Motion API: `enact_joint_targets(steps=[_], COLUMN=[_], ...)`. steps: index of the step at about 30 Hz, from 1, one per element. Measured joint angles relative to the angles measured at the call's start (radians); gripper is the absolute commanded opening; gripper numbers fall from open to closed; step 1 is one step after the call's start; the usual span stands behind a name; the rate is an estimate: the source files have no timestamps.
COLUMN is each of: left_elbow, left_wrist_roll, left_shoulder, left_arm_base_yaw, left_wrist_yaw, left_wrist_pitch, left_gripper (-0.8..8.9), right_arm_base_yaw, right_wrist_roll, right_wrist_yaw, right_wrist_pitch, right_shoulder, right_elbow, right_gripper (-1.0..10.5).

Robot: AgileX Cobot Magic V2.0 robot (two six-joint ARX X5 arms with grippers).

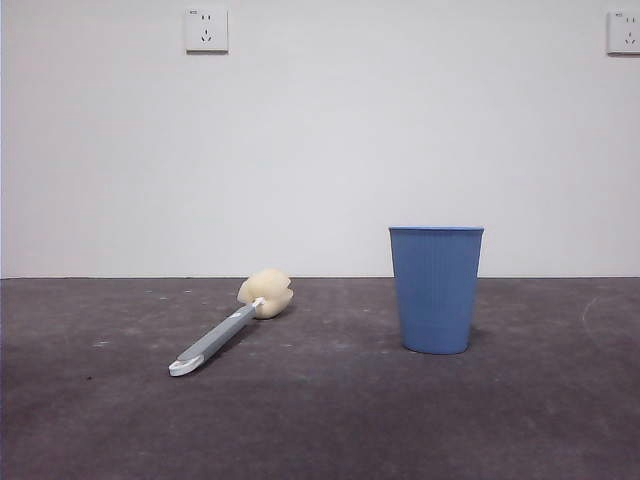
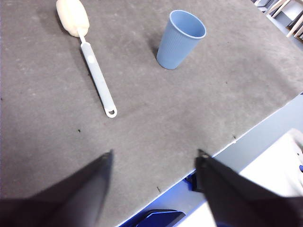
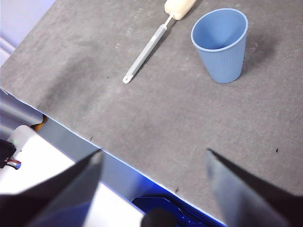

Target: Pick up the cup brush,pick up the cup,insert the brush into the cup,clean the cup,put the cup brush back,put the cup back to the fixed position on the table

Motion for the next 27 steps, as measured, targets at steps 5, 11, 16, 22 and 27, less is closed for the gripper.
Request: enact_joint_targets(steps=[5,11,16,22,27], left_elbow=[0.006,0.006,0.006,0.006,0.014], left_wrist_roll=[-0.001,-0.011,-0.062,-0.177,-0.259], left_shoulder=[0.056,0.161,0.281,0.452,0.618], left_arm_base_yaw=[-0.001,-0.018,-0.105,-0.294,-0.424], left_wrist_yaw=[-0.008,-0.055,-0.117,-0.310,-0.471], left_wrist_pitch=[0.022,0.095,0.221,0.412,0.559], left_gripper=[5.16,5.16,5.12,5.12,5.03], right_arm_base_yaw=[0.000,0.000,0.000,0.000,0.000], right_wrist_roll=[0.002,0.001,0.002,0.001,0.001], right_wrist_yaw=[-0.001,0.001,0.001,0.002,0.002], right_wrist_pitch=[-0.001,0.000,0.000,0.000,0.000], right_shoulder=[0.000,0.000,0.011,0.029,0.035], right_elbow=[0.000,0.000,0.001,0.001,0.001], right_gripper=[6.0,6.0,6.0,6.0,6.0])
